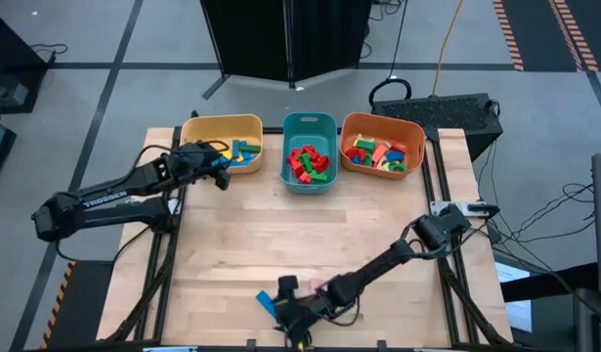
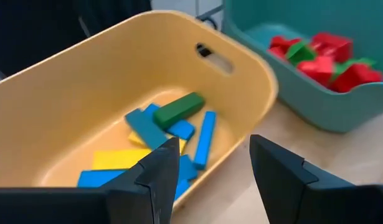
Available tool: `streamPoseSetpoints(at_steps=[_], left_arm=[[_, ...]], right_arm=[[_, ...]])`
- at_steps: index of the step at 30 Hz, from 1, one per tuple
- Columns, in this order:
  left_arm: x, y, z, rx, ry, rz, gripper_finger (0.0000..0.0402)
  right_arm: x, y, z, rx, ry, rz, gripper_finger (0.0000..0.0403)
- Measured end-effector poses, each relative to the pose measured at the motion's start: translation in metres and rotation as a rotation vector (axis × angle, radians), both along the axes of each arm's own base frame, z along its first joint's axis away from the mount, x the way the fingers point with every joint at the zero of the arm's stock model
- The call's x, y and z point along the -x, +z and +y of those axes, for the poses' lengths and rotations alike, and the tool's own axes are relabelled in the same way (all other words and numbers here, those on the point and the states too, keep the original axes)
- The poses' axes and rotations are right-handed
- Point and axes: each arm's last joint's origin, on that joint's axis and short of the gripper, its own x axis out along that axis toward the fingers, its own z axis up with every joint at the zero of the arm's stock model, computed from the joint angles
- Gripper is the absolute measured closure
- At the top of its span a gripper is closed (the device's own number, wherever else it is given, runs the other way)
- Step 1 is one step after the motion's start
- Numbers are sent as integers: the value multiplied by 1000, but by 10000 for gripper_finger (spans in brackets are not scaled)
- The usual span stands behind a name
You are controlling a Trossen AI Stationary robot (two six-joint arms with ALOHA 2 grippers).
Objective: Sort blocks by size
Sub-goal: Put the blue rectangle block into the yellow bin
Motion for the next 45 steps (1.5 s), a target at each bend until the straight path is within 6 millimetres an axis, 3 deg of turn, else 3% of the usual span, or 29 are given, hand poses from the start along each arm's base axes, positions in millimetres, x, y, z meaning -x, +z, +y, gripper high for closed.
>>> streamPoseSetpoints(at_steps=[3, 9, 14, 21, 28, 36, 45], left_arm=[[1, 5, -7, -3, -21, -48, 218], [2, 10, -15, -3, -55, -100, 218], [1, 10, -17, -5, -75, -108, 217], [0, 10, -19, -4, -86, -109, 217], [-1, 9, -22, 3, -110, -98, 217], [-2, 8, -27, 27, -137, -103, 217], [-4, 11, -38, 18, -263, -110, 217]], right_arm=[[2, -3, 7, 41, 71, -15, 108], [-6, -3, -7, -34, 197, 25, 124], [-14, -16, -18, -162, 296, 91, 155], [-23, -27, -46, -209, 127, 187, 205], [-15, -12, -63, 15, -77, 201, 215], [-7, 13, -72, 183, -235, 169, 199], [-7, 6, -75, 203, -283, 182, 142]])
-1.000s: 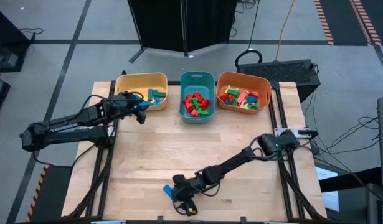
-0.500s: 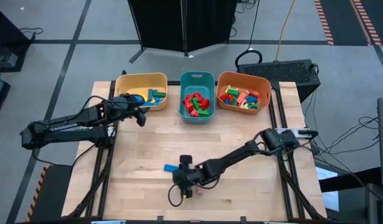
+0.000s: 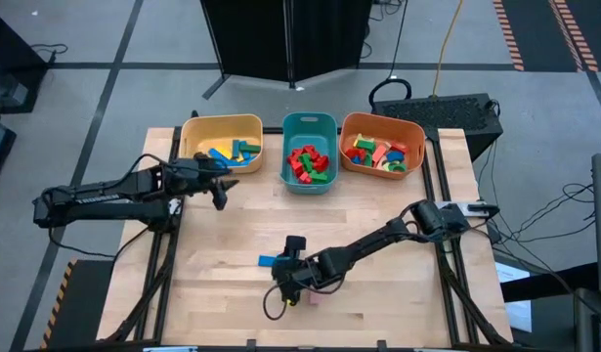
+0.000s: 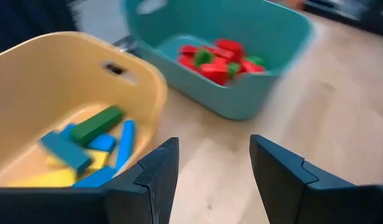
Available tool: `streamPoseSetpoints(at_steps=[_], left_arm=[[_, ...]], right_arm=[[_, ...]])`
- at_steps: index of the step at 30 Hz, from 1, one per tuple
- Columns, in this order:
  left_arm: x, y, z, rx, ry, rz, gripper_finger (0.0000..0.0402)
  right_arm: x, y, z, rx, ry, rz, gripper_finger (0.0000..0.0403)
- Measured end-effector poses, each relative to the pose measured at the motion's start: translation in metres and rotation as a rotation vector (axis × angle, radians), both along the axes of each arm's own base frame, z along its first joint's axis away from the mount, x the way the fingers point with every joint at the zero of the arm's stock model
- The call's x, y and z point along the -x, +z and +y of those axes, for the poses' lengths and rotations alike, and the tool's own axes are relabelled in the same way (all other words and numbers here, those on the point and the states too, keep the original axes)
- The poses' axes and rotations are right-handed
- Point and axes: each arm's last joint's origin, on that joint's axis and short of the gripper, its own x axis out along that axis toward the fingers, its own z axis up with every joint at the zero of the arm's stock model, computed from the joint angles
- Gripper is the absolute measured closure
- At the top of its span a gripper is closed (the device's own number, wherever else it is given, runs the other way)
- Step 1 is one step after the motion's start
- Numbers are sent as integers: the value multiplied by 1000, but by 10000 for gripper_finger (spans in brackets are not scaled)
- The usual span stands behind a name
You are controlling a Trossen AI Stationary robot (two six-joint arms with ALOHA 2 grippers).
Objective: Sort blocks by size
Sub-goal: Put the blue rectangle block into the yellow bin
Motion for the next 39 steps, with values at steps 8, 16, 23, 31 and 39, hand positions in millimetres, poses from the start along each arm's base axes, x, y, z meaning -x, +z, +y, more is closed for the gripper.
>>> streamPoseSetpoints(at_steps=[8, 16, 23, 31, 39], left_arm=[[-4, 0, -21, -44, -331, 27, 217], [-5, 1, -44, -87, -487, 29, 217], [-6, 0, -65, -95, -600, 33, 217], [-16, -20, -93, -68, -740, -36, 217], [-25, -45, -114, -120, -799, 48, 217]], right_arm=[[-7, -12, -18, -24, -46, 32, 107], [-8, -30, -27, -133, -24, 79, 137], [-8, -30, -26, -132, -14, 82, 218], [-8, -30, -25, -118, -6, 75, 291], [-7, -29, -24, -25, -53, 33, 282]])
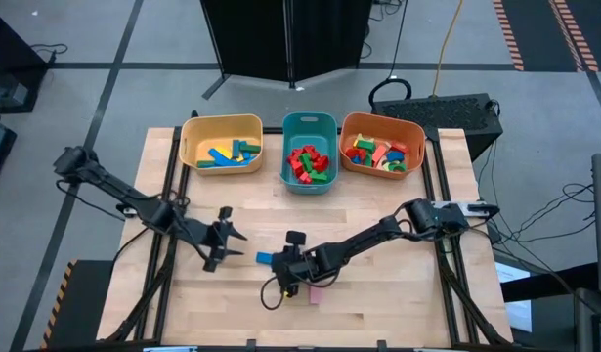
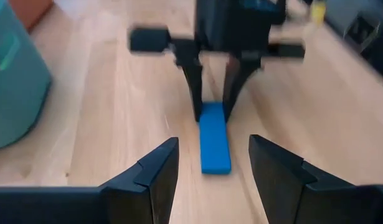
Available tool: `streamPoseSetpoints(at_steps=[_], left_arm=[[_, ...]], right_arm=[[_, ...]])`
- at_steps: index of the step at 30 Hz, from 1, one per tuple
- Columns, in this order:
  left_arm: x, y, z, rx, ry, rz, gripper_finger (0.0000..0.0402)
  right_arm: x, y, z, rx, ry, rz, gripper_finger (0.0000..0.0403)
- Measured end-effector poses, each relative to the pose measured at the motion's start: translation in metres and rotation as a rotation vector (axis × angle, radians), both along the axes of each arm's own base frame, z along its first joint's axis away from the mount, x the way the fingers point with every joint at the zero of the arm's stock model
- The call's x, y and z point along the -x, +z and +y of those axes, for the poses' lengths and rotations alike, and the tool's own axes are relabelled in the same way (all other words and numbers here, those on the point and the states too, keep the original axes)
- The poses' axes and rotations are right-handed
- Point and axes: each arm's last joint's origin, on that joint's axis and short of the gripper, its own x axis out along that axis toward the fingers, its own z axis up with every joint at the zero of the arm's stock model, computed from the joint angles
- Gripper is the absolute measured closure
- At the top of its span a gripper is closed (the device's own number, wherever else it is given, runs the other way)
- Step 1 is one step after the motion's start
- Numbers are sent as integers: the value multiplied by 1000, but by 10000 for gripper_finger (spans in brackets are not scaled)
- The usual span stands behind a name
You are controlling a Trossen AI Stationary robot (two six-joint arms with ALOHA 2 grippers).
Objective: Sort blocks by size
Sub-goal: Put the blue rectangle block into the yellow bin
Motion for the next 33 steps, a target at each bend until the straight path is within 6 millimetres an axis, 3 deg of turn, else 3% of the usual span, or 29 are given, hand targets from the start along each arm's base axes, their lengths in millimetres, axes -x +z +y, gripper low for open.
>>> streamPoseSetpoints(at_steps=[6, 15, 28, 33], left_arm=[[-10, -21, -11, -113, -38, 80, 217], [-25, -46, -19, -144, -49, 149, 209], [-33, -59, -21, -175, 25, 156, 80], [-35, -58, -22, -165, 23, 131, 73]], right_arm=[[-3, 6, 2, 46, 0, -38, 286], [-4, 8, 0, 109, -37, -64, 285], [-6, 10, 1, 114, -11, -87, 286], [-7, 11, 1, 115, -7, -93, 286]])
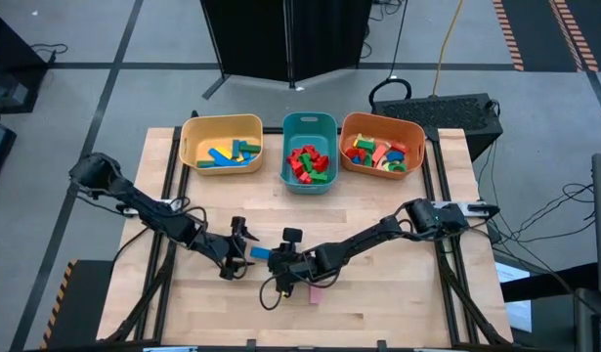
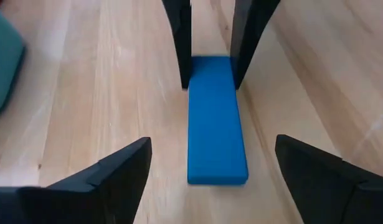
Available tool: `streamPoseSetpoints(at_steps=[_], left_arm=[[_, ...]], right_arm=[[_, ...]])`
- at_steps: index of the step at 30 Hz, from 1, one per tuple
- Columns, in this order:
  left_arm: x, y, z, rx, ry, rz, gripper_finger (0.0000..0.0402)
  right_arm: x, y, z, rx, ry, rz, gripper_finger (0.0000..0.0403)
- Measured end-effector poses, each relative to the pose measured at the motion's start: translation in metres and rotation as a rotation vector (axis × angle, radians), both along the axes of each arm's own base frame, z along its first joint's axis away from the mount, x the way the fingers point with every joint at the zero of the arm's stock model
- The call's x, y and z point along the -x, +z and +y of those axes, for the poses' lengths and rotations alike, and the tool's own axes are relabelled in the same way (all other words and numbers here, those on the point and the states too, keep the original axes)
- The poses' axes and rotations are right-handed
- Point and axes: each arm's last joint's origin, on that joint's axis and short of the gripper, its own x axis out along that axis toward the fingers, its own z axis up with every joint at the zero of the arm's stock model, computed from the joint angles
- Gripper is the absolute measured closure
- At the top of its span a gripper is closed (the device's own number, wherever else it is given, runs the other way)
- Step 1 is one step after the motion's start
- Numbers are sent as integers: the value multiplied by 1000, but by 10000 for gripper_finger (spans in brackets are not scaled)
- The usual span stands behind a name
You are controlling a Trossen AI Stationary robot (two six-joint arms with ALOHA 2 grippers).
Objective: Sort blocks by size
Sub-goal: Put the blue rectangle block into the yellow bin
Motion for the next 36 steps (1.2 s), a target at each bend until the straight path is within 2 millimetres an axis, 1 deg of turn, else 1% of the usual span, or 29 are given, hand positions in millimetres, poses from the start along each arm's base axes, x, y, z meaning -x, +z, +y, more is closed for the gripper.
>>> streamPoseSetpoints(at_steps=[3, 8, 11, 14, 23, 30, 33, 36], left_arm=[[-1, 1, -1, 8, 0, -15, 97], [-1, 2, -1, 9, -14, -19, 163], [-1, 2, -1, 11, -2, -21, 187], [-1, 2, -1, 7, 6, -23, 193], [-1, 2, 0, 5, 8, -23, 194], [-1, 2, 0, 6, 8, -23, 195], [-2, 2, -1, 11, 10, -25, 208], [-2, 2, -1, 15, 8, -28, 235]], right_arm=[[0, 0, 0, -1, 0, -3, 286], [0, 1, 0, 1, -2, -7, 286], [-1, 1, 0, 1, -3, -10, 284], [-1, 1, 0, -1, -3, -15, 283], [-1, 7, 0, -1, -5, -24, 283], [0, 16, 0, -6, -4, -44, 283], [0, 17, 0, -6, -3, -45, 283], [0, 18, 0, -9, -1, -45, 283]])
